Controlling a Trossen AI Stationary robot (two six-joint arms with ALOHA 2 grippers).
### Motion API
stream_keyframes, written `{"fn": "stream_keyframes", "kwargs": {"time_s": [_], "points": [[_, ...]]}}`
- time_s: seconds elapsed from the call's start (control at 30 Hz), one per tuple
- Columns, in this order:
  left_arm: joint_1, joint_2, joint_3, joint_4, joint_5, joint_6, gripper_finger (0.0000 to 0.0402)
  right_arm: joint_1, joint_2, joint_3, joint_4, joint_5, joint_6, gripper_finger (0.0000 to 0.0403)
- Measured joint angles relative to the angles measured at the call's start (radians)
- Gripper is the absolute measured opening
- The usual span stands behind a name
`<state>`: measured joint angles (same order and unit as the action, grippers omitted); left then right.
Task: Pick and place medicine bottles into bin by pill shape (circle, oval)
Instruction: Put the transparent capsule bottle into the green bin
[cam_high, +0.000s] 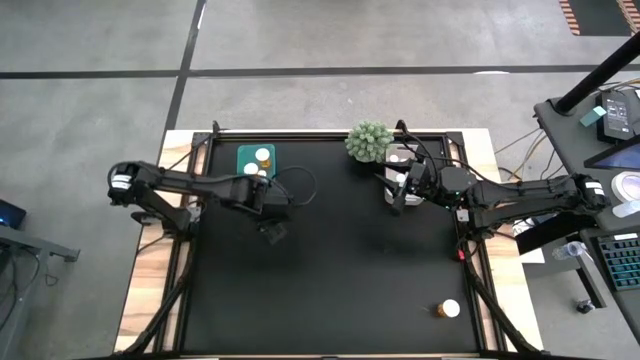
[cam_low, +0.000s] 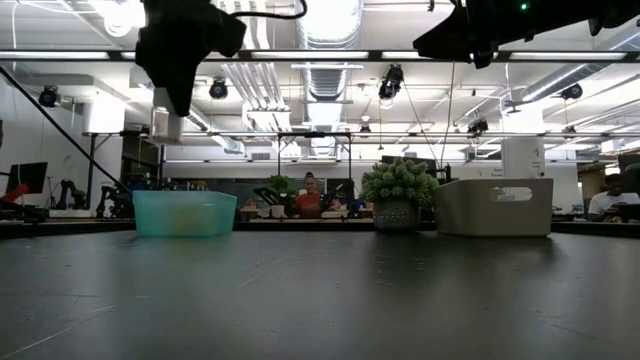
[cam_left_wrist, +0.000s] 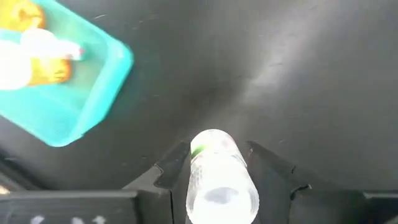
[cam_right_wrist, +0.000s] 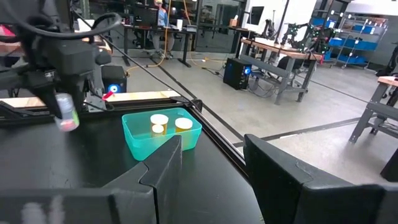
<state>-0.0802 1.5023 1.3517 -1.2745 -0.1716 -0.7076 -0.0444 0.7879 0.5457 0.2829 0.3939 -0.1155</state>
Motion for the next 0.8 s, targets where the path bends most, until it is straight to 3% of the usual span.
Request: {"fn": "stream_keyframes", "kwargs": {"time_s": [0.17, 0.5, 0.8], "points": [[0.089, -0.016, 0.010, -0.052, -0.006, 0.111, 0.0114, 0.000, 0.000, 0.000, 0.000, 0.000, 0.000, 0.0164], [0.373, -0.019, -0.010, -0.023, -0.021, 0.347, 0.0114, 0.000, 0.000, 0.000, -0.001, 0.000, -0.013, 0.0164], [0.468, -0.025, -0.080, 0.046, -0.029, 0.422, 0.0114, 0.000, 0.000, 0.000, -0.004, 0.000, -0.018, 0.0164]]}}
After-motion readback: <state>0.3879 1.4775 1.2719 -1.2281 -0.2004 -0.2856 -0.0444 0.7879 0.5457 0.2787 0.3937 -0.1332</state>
